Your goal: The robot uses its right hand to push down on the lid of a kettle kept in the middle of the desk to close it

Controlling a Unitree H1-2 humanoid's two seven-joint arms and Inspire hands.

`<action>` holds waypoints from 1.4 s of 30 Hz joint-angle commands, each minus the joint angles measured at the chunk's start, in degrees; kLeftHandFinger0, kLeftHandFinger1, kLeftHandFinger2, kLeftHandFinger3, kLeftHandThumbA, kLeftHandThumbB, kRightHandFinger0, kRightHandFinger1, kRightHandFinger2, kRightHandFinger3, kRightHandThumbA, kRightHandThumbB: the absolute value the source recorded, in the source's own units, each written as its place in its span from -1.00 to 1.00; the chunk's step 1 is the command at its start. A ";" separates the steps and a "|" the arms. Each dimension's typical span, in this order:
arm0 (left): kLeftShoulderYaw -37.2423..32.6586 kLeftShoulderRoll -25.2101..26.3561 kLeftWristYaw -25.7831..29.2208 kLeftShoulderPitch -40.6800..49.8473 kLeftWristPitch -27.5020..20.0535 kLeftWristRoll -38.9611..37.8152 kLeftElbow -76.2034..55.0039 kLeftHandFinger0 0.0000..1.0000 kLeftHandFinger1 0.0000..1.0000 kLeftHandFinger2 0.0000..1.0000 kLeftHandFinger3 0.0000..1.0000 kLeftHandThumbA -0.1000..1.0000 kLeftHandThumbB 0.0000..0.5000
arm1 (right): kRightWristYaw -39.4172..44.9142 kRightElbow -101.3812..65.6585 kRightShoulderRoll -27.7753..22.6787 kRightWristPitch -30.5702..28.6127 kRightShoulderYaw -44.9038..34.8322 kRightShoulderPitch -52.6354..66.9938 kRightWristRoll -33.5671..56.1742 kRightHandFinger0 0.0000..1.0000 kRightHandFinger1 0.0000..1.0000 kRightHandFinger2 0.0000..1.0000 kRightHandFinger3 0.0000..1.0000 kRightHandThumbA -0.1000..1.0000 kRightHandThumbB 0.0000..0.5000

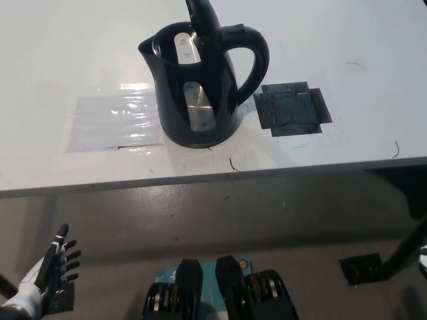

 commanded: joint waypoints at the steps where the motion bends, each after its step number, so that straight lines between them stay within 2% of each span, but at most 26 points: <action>1: 1.43 1.99 -1.31 0.15 1.74 -1.41 -2.25 1.00 1.00 1.00 1.00 1.00 -0.42 | -0.39 -22.90 -4.28 9.91 0.19 0.62 4.05 1.00 1.00 1.00 1.00 -0.36 -1.00; 2: 1.61 2.00 -1.44 0.26 1.69 -1.66 -1.98 1.00 1.00 1.00 1.00 1.00 -0.37 | -0.53 -27.38 -6.59 12.45 -0.11 -1.80 4.28 1.00 1.00 1.00 1.00 -0.22 -1.00; 5: 1.80 2.22 -1.55 0.30 1.93 -1.81 -1.94 1.00 1.00 1.00 1.00 1.00 -0.48 | -0.71 -31.48 -9.23 15.44 -0.02 -6.79 3.49 1.00 1.00 1.00 1.00 -0.14 -1.00; 6: 1.71 2.25 -1.50 0.30 1.62 -1.63 -1.78 1.00 1.00 1.00 1.00 1.00 -0.56 | -2.67 -33.77 -11.75 17.95 0.95 -11.66 3.41 1.00 1.00 1.00 1.00 0.08 -0.99; 7: 1.78 2.40 -1.46 0.40 1.51 -1.55 -1.76 1.00 1.00 1.00 1.00 1.00 -0.59 | -3.97 -34.21 -12.95 18.22 2.10 -14.98 3.49 1.00 1.00 1.00 1.00 0.12 -0.95; 8: 1.77 2.39 -1.43 0.40 1.68 -1.49 -1.82 1.00 1.00 1.00 1.00 1.00 -0.59 | -4.71 -34.12 -14.72 18.22 3.38 -18.23 2.77 1.00 1.00 1.00 1.00 0.20 -0.92; 10: 1.80 2.49 -1.58 0.37 1.57 -1.51 -1.79 1.00 1.00 1.00 1.00 1.00 -0.53 | -7.51 -32.62 -16.83 18.22 6.94 -26.38 2.44 1.00 1.00 1.00 1.00 0.30 -0.70; 12: 1.88 2.43 -1.45 0.26 1.41 -1.42 -1.51 1.00 1.00 1.00 1.00 1.00 -0.51 | -10.28 -31.02 -18.90 18.22 10.10 -31.99 3.31 1.00 1.00 1.00 1.00 0.33 -0.64; 14: 2.02 2.32 -1.34 0.14 1.71 -1.55 -1.38 1.00 1.00 1.00 1.00 1.00 -0.50 | -12.56 -27.48 -20.17 18.22 13.44 -39.68 5.34 1.00 1.00 1.00 1.00 0.19 -0.74; 16: 2.04 2.30 -1.35 0.14 1.76 -1.57 -1.43 1.00 1.00 1.00 1.00 1.00 -0.51 | -12.67 -25.34 -21.09 18.22 15.25 -43.06 4.67 1.00 1.00 1.00 1.00 0.17 -0.80; 17: 1.75 1.47 -1.26 1.17 1.45 -1.57 -1.57 1.00 1.00 1.00 1.00 1.00 -0.51 | -14.09 -20.61 -21.32 18.22 18.40 -48.85 5.01 1.00 1.00 1.00 1.00 0.15 -0.66; 20: 1.28 1.35 -1.54 2.18 0.96 -1.37 -1.46 1.00 1.00 1.00 1.00 1.00 -0.53 | -11.66 -14.12 -20.15 18.22 22.22 -55.37 -0.51 1.00 1.00 1.00 1.00 0.13 -0.98; 22: 1.01 1.55 -1.67 2.85 0.92 -1.09 -1.24 1.00 1.00 1.00 1.00 1.00 -0.55 | -11.08 -7.41 -16.22 18.22 23.98 -60.72 -3.93 1.00 1.00 1.00 1.00 -0.13 -1.00; 26: 0.79 1.87 -2.07 3.70 0.10 -1.00 -1.05 1.00 1.00 1.00 1.00 1.00 -0.61 | -11.84 3.01 -11.03 18.22 25.71 -66.78 -5.40 1.00 1.00 1.00 1.00 -0.21 -1.00; 29: 0.29 1.18 -2.25 5.08 -0.54 -0.99 -0.69 1.00 1.00 1.00 1.00 1.00 -0.63 | -14.35 12.30 -5.19 18.22 25.36 -69.72 -1.97 1.00 1.00 1.00 1.00 -0.09 -1.00; 30: 0.18 0.80 -2.13 6.04 -1.04 -0.92 -0.87 1.00 1.00 1.00 1.00 1.00 -0.62 | -13.91 17.82 -1.65 18.22 25.52 -71.50 -4.19 1.00 1.00 1.00 1.00 0.00 -0.99; 33: 0.07 0.30 -2.01 7.26 -1.49 -1.02 -0.91 1.00 1.00 1.00 1.00 1.00 -0.63 | -13.74 18.76 -0.81 18.22 25.74 -71.40 -4.81 1.00 1.00 1.00 1.00 0.09 -1.00; 34: -0.10 0.01 -1.80 7.80 -0.94 -0.96 -1.52 1.00 1.00 1.00 1.00 1.00 -0.61 | -15.58 26.63 3.71 18.22 26.38 -74.37 -7.95 1.00 1.00 1.00 1.00 0.12 -0.92; 35: -0.52 -0.59 -1.89 8.84 -1.51 -0.83 -1.39 1.00 1.00 1.00 1.00 1.00 -0.58 | -16.09 28.57 4.78 18.22 26.78 -74.52 -8.63 1.00 1.00 1.00 1.00 0.15 -0.86; 36: -0.91 -0.79 -2.01 9.25 -2.27 -0.57 -0.86 1.00 1.00 1.00 1.00 1.00 -0.60 | -17.20 33.23 7.21 18.22 26.60 -75.88 -9.59 0.92 0.98 0.98 0.84 0.09 -0.86; 37: -1.03 -0.72 -2.43 9.17 -2.79 -0.73 -0.33 1.00 1.00 1.00 1.00 1.00 -0.58 | -17.85 36.71 8.57 18.22 26.74 -77.12 -10.69 0.41 0.52 0.56 0.58 0.06 -0.84; 38: -1.10 -0.81 -2.38 9.61 -2.79 -0.68 -0.49 1.00 1.00 1.00 1.00 1.00 -0.59 | -17.74 36.73 8.74 18.22 26.56 -76.78 -10.93 0.27 0.40 0.45 0.50 0.05 -0.85; 39: -1.20 -0.69 -2.35 9.67 -2.62 -0.57 -0.64 1.00 1.00 1.00 1.00 1.00 -0.60 | -18.24 42.70 10.84 18.22 26.40 -78.53 -11.50 -0.51 -0.35 -0.16 0.45 0.00 -0.84; 40: -1.38 -0.49 -2.35 9.75 -2.63 -0.35 -0.75 1.00 1.00 1.00 1.00 1.00 -0.60 | -18.48 44.77 11.62 18.22 26.12 -79.08 -11.77 -0.67 -0.44 -0.21 0.47 -0.01 -0.83; 41: -1.65 -0.28 -2.45 9.83 -2.82 -0.11 -0.70 1.00 1.00 1.00 1.00 1.00 -0.60 | -18.73 47.01 12.30 18.22 25.83 -79.49 -12.13 -0.43 -0.14 0.05 1.00 -0.02 -0.84; 42: -1.83 -0.21 -2.49 9.70 -2.44 -0.06 -0.79 1.00 1.00 1.00 1.00 1.00 -0.61 | -19.17 48.85 12.77 18.22 25.17 -79.65 -12.16 -0.14 0.11 0.26 1.00 -0.03 -0.81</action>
